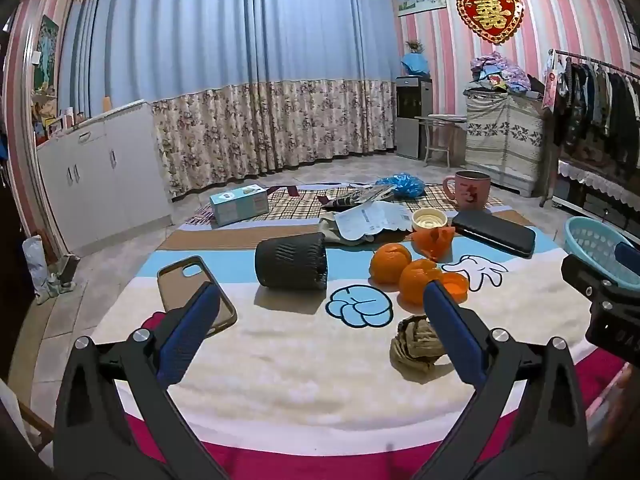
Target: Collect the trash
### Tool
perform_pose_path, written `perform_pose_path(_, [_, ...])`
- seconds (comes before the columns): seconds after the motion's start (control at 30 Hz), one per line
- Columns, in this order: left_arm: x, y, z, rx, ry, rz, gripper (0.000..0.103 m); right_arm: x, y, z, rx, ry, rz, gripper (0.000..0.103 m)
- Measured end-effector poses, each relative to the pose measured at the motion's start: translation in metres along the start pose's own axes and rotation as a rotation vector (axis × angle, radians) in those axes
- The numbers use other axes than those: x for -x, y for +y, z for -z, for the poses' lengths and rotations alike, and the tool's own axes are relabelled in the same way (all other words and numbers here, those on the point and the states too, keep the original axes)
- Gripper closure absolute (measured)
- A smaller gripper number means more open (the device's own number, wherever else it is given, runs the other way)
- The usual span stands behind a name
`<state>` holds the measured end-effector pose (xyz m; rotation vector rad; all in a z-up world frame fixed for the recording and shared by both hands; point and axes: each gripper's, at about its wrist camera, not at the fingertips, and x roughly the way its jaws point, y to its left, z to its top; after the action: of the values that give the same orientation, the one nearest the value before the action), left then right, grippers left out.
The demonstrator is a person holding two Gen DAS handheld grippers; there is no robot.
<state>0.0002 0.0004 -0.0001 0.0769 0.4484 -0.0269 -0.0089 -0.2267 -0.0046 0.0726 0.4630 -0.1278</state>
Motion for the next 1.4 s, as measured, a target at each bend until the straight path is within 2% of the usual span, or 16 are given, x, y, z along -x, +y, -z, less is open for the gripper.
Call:
perform_pose_path(0.6, [0.002, -0.005, 0.001, -0.009, -0.015, -0.013, 0.005, 0.007, -0.002, -0.003, 0.006, -0.043, 0.011, 0.004])
perform_pose_path(1.4, [0.001, 0.001, 0.000, -0.004, -0.020, -0.014, 0.005, 0.007, -0.002, -0.003, 0.010, -0.048, 0.018, 0.004])
